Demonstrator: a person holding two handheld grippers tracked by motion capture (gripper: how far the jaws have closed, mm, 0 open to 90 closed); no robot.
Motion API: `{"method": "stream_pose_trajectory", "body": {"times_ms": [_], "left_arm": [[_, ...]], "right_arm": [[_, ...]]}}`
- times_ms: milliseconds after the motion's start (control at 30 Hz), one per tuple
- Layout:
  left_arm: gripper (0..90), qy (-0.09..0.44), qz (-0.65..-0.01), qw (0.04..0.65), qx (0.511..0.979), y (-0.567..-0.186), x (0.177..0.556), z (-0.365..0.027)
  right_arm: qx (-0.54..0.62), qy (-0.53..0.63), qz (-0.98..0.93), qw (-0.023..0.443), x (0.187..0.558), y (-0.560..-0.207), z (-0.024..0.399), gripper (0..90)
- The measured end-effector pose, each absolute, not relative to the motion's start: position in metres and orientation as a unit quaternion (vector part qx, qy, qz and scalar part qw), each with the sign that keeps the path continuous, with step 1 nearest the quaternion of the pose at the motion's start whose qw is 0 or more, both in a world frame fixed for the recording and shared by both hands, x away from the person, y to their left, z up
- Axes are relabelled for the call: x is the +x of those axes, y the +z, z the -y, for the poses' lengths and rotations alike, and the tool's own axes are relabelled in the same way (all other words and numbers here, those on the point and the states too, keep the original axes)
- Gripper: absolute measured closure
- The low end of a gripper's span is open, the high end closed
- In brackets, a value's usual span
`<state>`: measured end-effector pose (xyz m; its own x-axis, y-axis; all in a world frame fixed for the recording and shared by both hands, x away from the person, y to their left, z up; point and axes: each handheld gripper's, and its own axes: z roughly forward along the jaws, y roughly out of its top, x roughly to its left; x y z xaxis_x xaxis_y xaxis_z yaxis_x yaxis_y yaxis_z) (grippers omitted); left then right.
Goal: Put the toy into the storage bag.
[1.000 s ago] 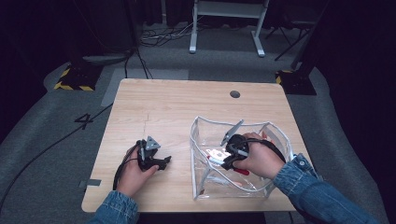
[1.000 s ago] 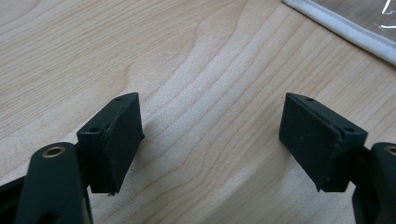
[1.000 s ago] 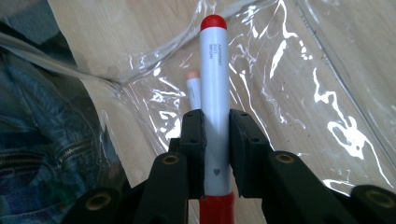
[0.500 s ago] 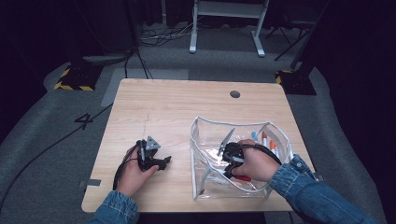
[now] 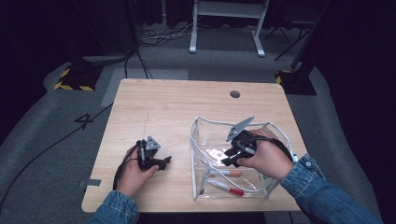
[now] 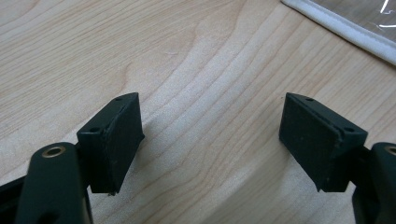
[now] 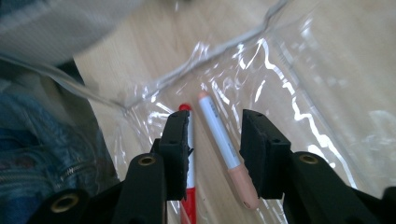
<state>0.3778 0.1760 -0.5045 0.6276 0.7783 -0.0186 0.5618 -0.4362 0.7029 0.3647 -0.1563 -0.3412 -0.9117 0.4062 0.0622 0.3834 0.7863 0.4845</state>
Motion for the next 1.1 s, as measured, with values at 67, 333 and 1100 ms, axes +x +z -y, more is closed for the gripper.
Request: {"method": "stream_pose_trajectory", "body": {"times_ms": [67,333,1100], "left_arm": [[22.1,0.156,-0.402,0.346,0.833,-0.504,0.378,-0.176],[22.1,0.156,-0.402,0.346,0.833,-0.504,0.378,-0.176],[22.0,0.156,-0.402,0.346,0.833,-0.504,0.378,-0.176]], "right_arm": [[0.214,0.269,-0.938,0.037,0.364,-0.329,0.163,63.2],[0.246,0.309,-0.915,0.077,0.360,-0.291,0.199,60.9],[0.440,0.330,-0.820,0.156,0.333,-0.303,0.372,60.0]]}}
